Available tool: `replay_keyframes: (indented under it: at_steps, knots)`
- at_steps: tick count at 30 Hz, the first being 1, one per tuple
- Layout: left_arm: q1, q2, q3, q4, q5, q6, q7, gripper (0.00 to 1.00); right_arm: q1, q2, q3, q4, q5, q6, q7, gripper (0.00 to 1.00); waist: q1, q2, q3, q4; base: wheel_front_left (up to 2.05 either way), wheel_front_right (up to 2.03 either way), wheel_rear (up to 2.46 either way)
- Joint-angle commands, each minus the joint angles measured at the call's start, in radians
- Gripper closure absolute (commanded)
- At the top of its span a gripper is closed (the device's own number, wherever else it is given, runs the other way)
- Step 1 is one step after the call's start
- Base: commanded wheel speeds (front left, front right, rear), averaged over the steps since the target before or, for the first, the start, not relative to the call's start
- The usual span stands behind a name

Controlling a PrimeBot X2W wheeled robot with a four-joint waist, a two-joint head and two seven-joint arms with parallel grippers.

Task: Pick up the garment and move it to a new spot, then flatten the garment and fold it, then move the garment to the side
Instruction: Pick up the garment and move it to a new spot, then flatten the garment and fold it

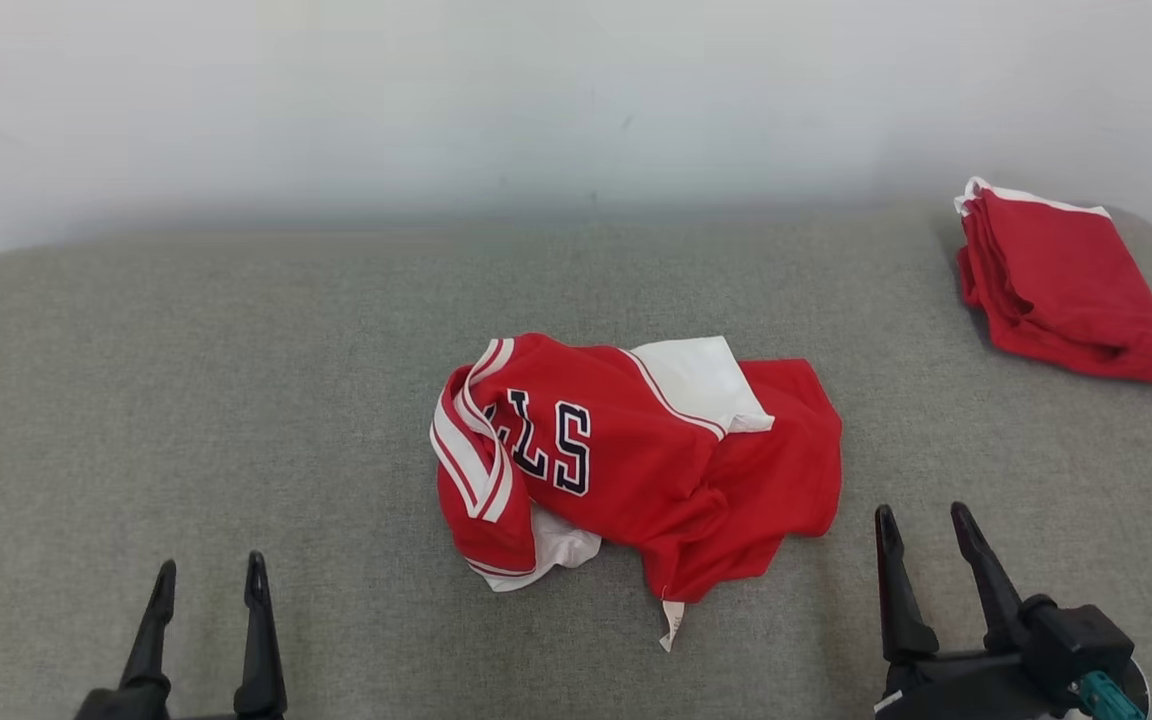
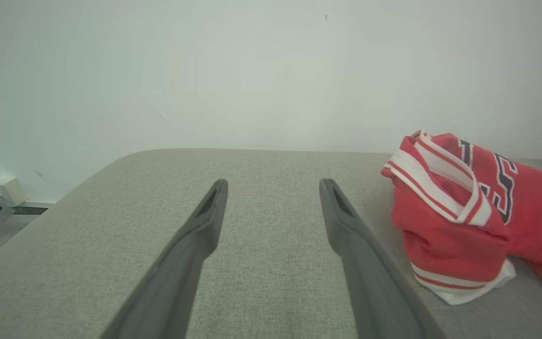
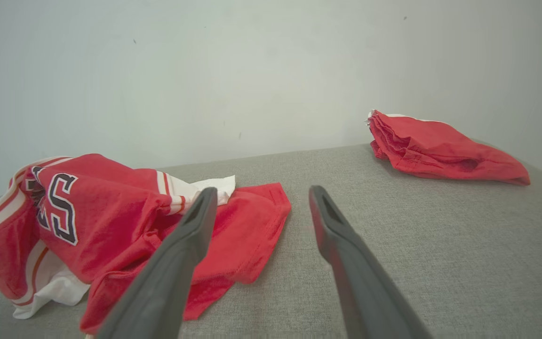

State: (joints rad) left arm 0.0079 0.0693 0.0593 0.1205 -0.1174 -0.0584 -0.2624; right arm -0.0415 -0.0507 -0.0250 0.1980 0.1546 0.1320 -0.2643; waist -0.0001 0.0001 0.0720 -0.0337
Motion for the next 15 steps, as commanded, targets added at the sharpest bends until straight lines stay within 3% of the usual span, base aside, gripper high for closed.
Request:
replay_keyframes:
  at_steps: [1,15]
  knots:
    - [0.017,-0.006,0.001,0.005,0.013,-0.007,-0.002,0.0,0.017,0.001,-0.001,0.003,-0.004,-0.003,-0.001,0.0,0.0001,-0.0001,-0.015,0.009,0.0,0.0,0.0]
    - [0.083,-0.019,-0.015,-0.002,0.05,-0.003,-0.002,0.0,0.055,0.001,0.024,0.016,-0.01,-0.003,-0.001,0.0,0.0001,-0.0001,-0.05,0.004,0.0,0.0,0.0]
